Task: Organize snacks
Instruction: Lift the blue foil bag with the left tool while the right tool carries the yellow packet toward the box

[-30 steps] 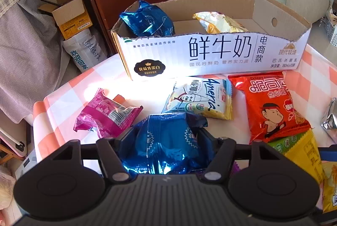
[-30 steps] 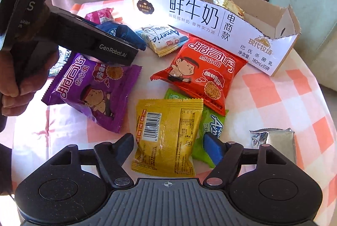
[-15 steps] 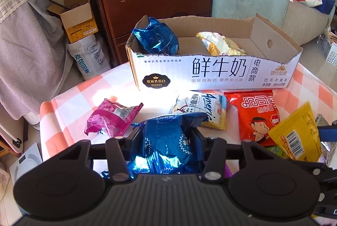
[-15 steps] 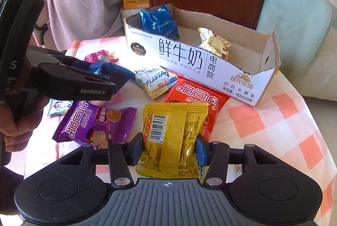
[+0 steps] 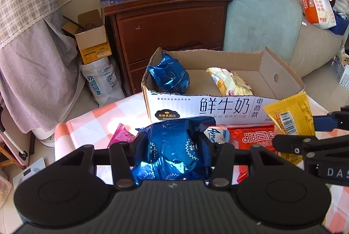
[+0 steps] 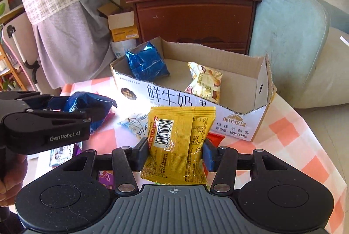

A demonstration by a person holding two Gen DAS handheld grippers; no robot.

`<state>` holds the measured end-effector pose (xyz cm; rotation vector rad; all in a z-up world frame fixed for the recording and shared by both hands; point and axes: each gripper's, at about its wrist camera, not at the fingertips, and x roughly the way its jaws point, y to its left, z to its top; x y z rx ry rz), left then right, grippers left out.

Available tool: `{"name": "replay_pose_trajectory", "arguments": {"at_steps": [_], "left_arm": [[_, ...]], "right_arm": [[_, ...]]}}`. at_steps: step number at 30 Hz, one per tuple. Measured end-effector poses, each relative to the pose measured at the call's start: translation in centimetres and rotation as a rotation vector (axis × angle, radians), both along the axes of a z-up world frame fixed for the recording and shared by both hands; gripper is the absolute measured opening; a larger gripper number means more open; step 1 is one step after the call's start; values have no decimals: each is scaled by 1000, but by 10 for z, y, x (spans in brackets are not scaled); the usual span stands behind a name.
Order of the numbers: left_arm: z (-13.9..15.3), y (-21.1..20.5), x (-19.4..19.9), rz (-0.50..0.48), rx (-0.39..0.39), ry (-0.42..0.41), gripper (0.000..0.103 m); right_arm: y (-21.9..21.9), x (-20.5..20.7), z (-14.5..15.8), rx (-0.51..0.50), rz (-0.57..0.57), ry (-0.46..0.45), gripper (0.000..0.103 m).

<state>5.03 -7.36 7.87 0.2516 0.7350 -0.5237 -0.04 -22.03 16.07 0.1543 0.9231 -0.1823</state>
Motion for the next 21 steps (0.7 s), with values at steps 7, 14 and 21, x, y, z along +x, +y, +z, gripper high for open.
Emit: {"name": "replay_pose_trajectory", "arguments": {"at_steps": [7,14,21], "left_arm": [[28,-7,2,11,-61,-64,48],[48,-21,15,30,-115,-112,48],[49,-40,32,28,-117,-121,48]], "right_arm": [[-11,13,16,-24,-56,-73,49],[-40,20,37,13,-158,-171,49],[-64,29,43,46,-233,-230,49]]}}
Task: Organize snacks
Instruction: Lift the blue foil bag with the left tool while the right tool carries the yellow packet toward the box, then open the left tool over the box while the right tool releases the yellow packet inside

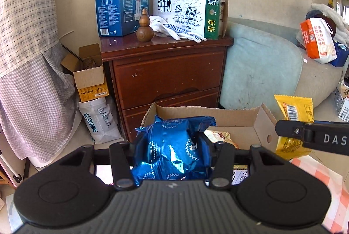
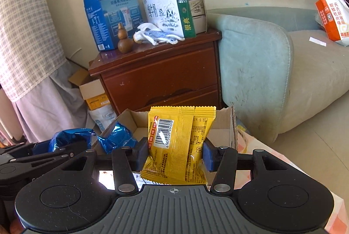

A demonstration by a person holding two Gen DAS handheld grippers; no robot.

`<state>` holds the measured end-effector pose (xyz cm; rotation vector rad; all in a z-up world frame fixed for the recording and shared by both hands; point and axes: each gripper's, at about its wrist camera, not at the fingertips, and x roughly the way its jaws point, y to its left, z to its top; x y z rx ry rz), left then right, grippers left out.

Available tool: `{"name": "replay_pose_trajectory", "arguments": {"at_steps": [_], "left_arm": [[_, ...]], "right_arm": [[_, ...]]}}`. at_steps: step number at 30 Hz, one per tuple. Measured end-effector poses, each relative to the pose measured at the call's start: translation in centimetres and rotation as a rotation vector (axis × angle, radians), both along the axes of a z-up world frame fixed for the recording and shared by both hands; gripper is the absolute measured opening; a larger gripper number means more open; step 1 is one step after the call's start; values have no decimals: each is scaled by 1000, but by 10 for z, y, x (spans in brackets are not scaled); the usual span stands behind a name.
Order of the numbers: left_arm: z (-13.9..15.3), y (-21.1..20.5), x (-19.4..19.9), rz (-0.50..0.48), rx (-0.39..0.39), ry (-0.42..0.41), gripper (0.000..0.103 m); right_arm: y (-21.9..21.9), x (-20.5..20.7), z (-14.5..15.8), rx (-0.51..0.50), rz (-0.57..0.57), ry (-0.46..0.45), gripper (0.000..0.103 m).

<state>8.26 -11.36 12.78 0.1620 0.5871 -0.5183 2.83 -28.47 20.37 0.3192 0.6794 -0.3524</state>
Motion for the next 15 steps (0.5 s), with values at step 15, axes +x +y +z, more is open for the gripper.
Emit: {"name": "replay_pose_trajectory", "arguments": {"at_steps": [15], "left_arm": [[-20,-34,48,15,-41,95,49]], "right_arm": [[-29,29,-30,83,-114,-5,50]]}}
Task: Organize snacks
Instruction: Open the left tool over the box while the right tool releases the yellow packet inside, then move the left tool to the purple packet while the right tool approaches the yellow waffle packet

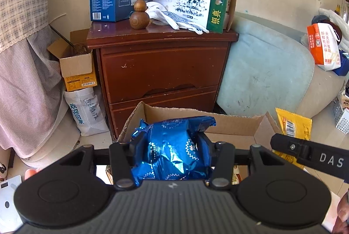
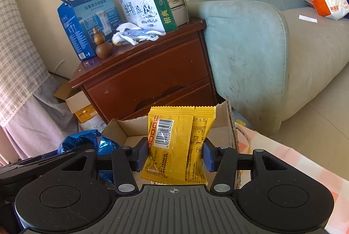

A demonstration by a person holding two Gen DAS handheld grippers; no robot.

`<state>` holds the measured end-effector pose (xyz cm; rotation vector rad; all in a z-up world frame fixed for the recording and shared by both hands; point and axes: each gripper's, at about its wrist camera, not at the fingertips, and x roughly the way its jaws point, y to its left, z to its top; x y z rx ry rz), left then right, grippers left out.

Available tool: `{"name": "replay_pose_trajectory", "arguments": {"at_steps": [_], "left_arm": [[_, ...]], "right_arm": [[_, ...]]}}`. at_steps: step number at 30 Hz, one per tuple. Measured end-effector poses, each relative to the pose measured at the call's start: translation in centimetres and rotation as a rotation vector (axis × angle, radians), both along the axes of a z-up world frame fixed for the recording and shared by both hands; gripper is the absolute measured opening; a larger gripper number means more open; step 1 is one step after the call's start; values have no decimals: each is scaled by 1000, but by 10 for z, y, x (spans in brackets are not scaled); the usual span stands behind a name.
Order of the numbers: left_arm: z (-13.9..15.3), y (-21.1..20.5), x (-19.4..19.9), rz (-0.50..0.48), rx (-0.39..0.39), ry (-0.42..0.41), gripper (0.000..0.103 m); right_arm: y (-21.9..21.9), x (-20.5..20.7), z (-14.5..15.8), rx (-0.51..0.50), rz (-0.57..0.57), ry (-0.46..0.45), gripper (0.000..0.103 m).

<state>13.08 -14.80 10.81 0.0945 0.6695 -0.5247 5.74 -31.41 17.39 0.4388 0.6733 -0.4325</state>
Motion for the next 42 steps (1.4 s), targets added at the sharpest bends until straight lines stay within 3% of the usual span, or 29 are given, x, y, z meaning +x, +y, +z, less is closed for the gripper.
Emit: {"name": "replay_pose_trajectory", "arguments": {"at_steps": [2,4,6,11,17,26,30,36,42], "left_arm": [[-7,-4,7,20,2,18,53],[-12,-4,10,40,5,30,73],[-14,-2,9,42,-5,36,75],[-7,1,1,39,11,32,82],[-4,16,-17,17,45,43,84],[-15,53,-53,-20,62,111,85],[-24,61,-71,-56,113,111,85],[-37,74,-96,-164,155,108,85],[-58,79,-123,-311,249,67,85]], "right_arm": [[-4,4,-7,-8,-20,0,51],[-8,8,-11,-8,-30,19,55],[-10,8,-14,9,-28,27,66],[-7,5,-10,14,-4,48,72],[1,-5,-4,26,43,67,77],[27,-31,-11,4,125,193,80],[36,-44,-12,-7,153,228,81],[38,-71,-17,37,137,291,82],[39,-103,-22,82,102,329,84]]}}
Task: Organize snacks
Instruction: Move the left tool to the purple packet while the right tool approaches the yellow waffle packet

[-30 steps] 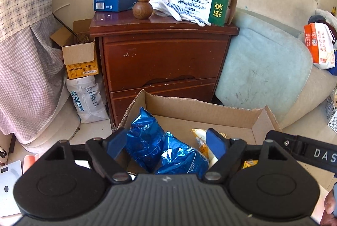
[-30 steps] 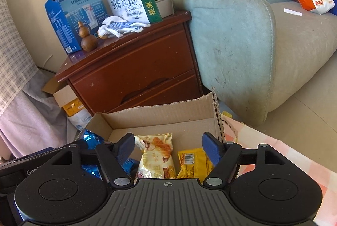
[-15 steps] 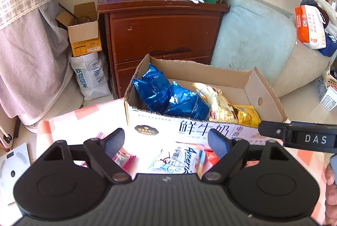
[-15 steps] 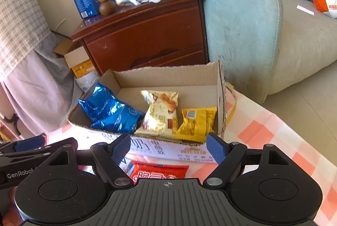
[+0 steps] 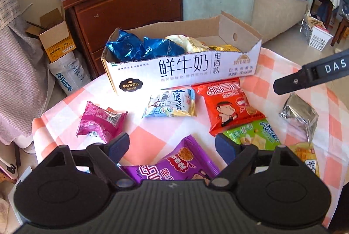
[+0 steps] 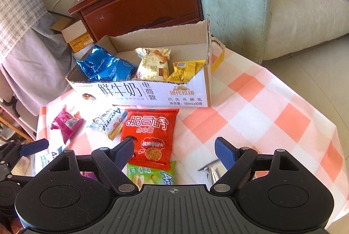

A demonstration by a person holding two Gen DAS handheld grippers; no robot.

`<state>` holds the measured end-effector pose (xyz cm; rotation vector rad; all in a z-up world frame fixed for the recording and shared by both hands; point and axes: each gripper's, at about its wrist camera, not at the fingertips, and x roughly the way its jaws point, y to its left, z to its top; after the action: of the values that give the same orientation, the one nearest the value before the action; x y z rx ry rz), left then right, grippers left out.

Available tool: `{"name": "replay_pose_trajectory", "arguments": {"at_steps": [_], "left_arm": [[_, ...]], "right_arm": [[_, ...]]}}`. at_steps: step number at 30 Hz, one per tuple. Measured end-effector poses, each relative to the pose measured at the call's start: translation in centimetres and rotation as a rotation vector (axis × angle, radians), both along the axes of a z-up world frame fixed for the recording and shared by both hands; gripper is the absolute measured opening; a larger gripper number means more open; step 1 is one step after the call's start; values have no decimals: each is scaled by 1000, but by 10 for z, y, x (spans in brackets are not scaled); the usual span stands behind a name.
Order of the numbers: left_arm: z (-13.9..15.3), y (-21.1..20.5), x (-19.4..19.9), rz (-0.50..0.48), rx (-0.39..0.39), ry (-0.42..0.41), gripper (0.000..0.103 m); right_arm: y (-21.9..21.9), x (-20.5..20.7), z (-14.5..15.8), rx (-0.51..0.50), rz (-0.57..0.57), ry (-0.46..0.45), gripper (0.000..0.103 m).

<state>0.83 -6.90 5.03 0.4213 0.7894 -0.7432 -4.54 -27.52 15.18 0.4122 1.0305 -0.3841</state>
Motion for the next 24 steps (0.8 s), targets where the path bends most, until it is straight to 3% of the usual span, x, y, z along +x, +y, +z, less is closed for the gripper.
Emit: {"name": "replay_pose_trajectory", "arguments": {"at_steps": [10,17,24], "left_arm": [[-32,3,-25,-110,136,-33,85],[-44,2,-39,-78,192,-47,83],[-45,7,-45,28,165,5,66]], "right_arm": [[10,-38,-20,40,-51,85,84],[32,-55,-36,48,-51,156,84],[45,-68,-51,16,-69,211,83]]}}
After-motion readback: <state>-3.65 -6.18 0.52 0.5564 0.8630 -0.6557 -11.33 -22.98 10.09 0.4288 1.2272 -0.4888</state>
